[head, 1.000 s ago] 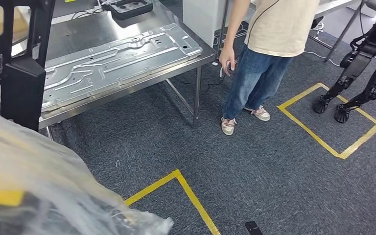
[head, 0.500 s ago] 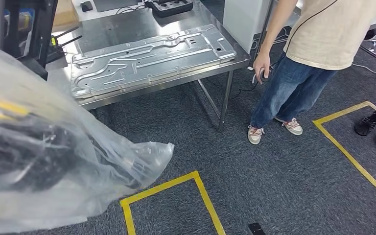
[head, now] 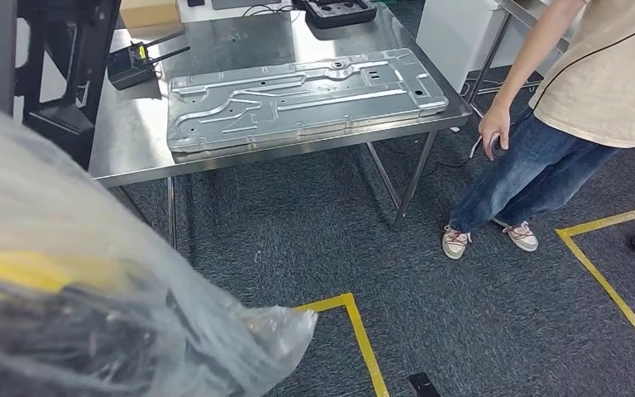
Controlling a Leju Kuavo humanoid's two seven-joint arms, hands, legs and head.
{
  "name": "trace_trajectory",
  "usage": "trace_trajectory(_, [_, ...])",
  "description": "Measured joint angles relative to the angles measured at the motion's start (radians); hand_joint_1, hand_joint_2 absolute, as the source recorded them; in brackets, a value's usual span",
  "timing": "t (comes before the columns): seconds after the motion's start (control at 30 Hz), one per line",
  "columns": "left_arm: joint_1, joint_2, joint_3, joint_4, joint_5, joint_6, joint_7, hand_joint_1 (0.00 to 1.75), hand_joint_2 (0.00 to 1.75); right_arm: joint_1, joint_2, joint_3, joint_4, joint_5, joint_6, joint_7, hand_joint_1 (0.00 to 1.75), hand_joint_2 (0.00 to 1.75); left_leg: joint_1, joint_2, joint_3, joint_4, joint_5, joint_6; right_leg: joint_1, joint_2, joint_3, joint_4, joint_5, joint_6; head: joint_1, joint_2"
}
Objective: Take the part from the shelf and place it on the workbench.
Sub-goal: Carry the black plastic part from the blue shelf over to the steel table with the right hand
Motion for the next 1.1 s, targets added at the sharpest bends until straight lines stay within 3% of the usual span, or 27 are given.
trace_trajectory(0.03, [0.0, 0.0, -0.001, 0.0, 0.004, -0.002, 0.0, 1.75, 1.75, 0.001, 0.0, 0.0, 0.0, 0.0, 0.002, 0.0, 0.0, 0.0, -0.001, -0.003, 0.0, 0.0, -0.001, 0.002, 0.0, 0.006, -0.038, 0.072, -0.027, 0.001, 0.0, 0.0])
trace_trajectory(0.07, [0.0, 0.0, -0.002, 0.0, 0.009, -0.005, -0.001, 1.75, 1.75, 0.003, 0.0, 0.0, 0.0, 0.0, 0.004, -0.001, 0.0, 0.0, -0.003, -0.007, 0.001, 0.0, -0.002, 0.004, 0.001, 0.008, -0.065, 0.119, -0.036, 0.001, 0.0, 0.0])
trace_trajectory(0.1, [0.0, 0.0, -0.003, 0.0, 0.014, -0.008, -0.001, 1.75, 1.75, 0.005, 0.0, 0.0, 0.0, 0.0, 0.006, -0.002, 0.0, 0.0, -0.003, -0.012, 0.003, 0.0, -0.003, 0.004, 0.001, 0.008, -0.073, 0.124, -0.024, -0.001, 0.0, 0.0])
trace_trajectory(0.13, [0.0, 0.0, -0.004, 0.0, 0.019, -0.012, -0.002, 1.75, 1.75, 0.006, 0.0, 0.0, 0.0, 0.0, 0.008, -0.002, 0.0, 0.0, -0.004, -0.018, 0.005, 0.001, -0.004, 0.004, 0.001, 0.009, -0.059, 0.085, 0.008, -0.003, 0.0, 0.0])
trace_trajectory(0.2, [0.0, 0.0, -0.004, 0.0, 0.025, -0.016, -0.004, 1.75, 1.75, 0.008, 0.0, 0.0, 0.0, 0.0, 0.013, -0.004, 0.0, 0.0, -0.005, -0.027, 0.01, 0.002, -0.007, 0.0, 0.001, 0.016, 0.006, -0.066, 0.086, -0.011, 0.0, 0.0])
trace_trajectory(0.27, [-0.001, 0.001, -0.004, 0.0, 0.029, -0.016, -0.007, 1.75, 1.75, 0.008, 0.0, 0.0, 0.0, 0.0, 0.015, -0.005, 0.0, 0.0, -0.01, -0.032, 0.011, 0.004, -0.012, -0.007, 0.003, 0.022, 0.049, -0.167, 0.125, -0.018, 0.0, 0.0])
trace_trajectory(0.43, [-0.005, 0.008, -0.003, 0.0, 0.038, -0.016, -0.01, 1.75, 1.75, 0.007, 0.01, 0.001, 0.0, 0.0, 0.018, -0.008, 0.0, 0.0, -0.012, -0.033, 0.012, 0.002, -0.013, 0.006, 0.002, 0.018, 0.055, -0.187, 0.133, -0.014, -0.001, 0.0])
trace_trajectory(0.5, [-0.014, 0.012, -0.001, -0.001, 0.036, -0.017, -0.011, 1.75, 1.75, 0.006, 0.011, 0.001, 0.0, 0.001, 0.018, -0.008, 0.0, 0.0, -0.009, -0.032, 0.035, -0.037, 0.002, 0.01, 0.004, 0.019, 0.062, -0.197, 0.136, -0.013, -0.002, 0.0])
trace_trajectory(0.57, [-0.027, 0.014, -0.001, -0.002, 0.033, -0.019, -0.011, 1.75, 1.75, 0.006, 0.011, 0.001, 0.0, 0.001, 0.019, -0.009, 0.0, 0.0, 0.002, -0.028, 0.067, -0.087, 0.024, 0.012, 0.008, 0.02, 0.05, -0.159, 0.109, -0.011, 0.0, 0.0])
trace_trajectory(0.63, [-0.038, 0.013, -0.005, -0.002, 0.029, -0.021, -0.011, 1.75, 1.75, 0.007, 0.012, 0.001, 0.0, 0.001, 0.02, -0.008, 0.0, 0.0, 0.012, -0.025, 0.08, -0.105, 0.03, 0.009, 0.001, 0.02, -0.01, -0.039, 0.051, -0.001, 0.001, 0.0])
trace_trajectory(0.7, [-0.042, 0.011, -0.009, -0.002, 0.027, -0.023, -0.011, 1.75, 1.75, 0.008, 0.013, 0.002, 0.0, 0.001, 0.022, -0.007, 0.0, 0.0, 0.023, -0.025, 0.082, -0.103, 0.025, -0.004, -0.012, 0.02, -0.063, 0.054, 0.026, 0.016, 0.001, 0.0])
trace_trajectory(0.73, [-0.042, 0.01, -0.011, -0.002, 0.027, -0.024, -0.011, 1.75, 1.75, 0.008, 0.014, 0.002, 0.0, 0.001, 0.022, -0.007, 0.0, 0.0, 0.031, -0.027, 0.082, -0.099, 0.021, -0.013, -0.021, 0.019, -0.063, 0.048, 0.041, 0.027, 0.001, 0.0])
trace_trajectory(0.83, [-0.045, 0.009, -0.014, -0.002, 0.027, -0.024, -0.009, 1.75, 1.75, 0.009, 0.02, 0.005, 0.0, 0.0, 0.023, -0.008, 0.0, 0.0, 0.056, -0.033, 0.071, -0.06, -0.009, -0.058, -0.048, 0.022, 0.021, -0.123, 0.126, 0.064, 0.004, 0.0])
trace_trajectory(0.87, [-0.046, 0.01, -0.014, -0.002, 0.027, -0.023, -0.009, 1.75, 1.75, 0.008, 0.022, 0.006, 0.0, 0.0, 0.024, -0.009, 0.0, 0.0, 0.059, -0.034, 0.064, -0.042, -0.024, -0.073, -0.051, 0.026, 0.038, -0.156, 0.134, 0.061, 0.005, 0.0])
trace_trajectory(0.9, [-0.048, 0.01, -0.014, -0.003, 0.028, -0.023, -0.008, 1.75, 1.75, 0.008, 0.024, 0.007, 0.0, 0.0, 0.025, -0.01, 0.0, 0.0, 0.059, -0.036, 0.059, -0.029, -0.036, -0.085, -0.052, 0.029, 0.042, -0.164, 0.13, 0.051, 0.007, 0.0])
trace_trajectory(0.93, [-0.049, 0.011, -0.013, -0.003, 0.028, -0.022, -0.007, 1.75, 1.75, 0.007, 0.026, 0.008, 0.0, 0.0, 0.025, -0.011, 0.0, 0.0, 0.058, -0.038, 0.056, -0.026, -0.044, -0.092, -0.049, 0.032, 0.037, -0.151, 0.12, 0.033, 0.007, 0.0])
trace_trajectory(0.97, [-0.05, 0.011, -0.013, -0.004, 0.03, -0.021, -0.006, 1.75, 1.75, 0.007, 0.025, 0.008, 0.0, 0.0, 0.025, -0.013, 0.0, 0.0, 0.06, -0.038, 0.059, -0.025, -0.048, -0.095, -0.047, 0.031, 0.036, -0.145, 0.115, 0.015, 0.005, 0.0])
trace_trajectory(1.03, [-0.05, 0.012, -0.012, -0.004, 0.035, -0.018, 0.0, 1.75, 1.75, 0.006, 0.026, 0.008, 0.0, 0.0, 0.026, -0.015, 0.0, 0.0, 0.062, -0.03, 0.053, -0.004, -0.061, -0.092, -0.042, 0.028, 0.039, -0.142, 0.11, -0.004, 0.002, 0.0])
trace_trajectory(1.1, [-0.05, 0.013, -0.011, -0.004, 0.039, -0.017, 0.002, 1.75, 1.75, 0.007, 0.027, 0.008, 0.0, 0.0, 0.026, -0.017, 0.0, 0.0, 0.055, -0.016, -0.001, 0.104, -0.109, -0.085, -0.035, 0.025, 0.043, -0.142, 0.107, -0.016, 0.001, 0.0])
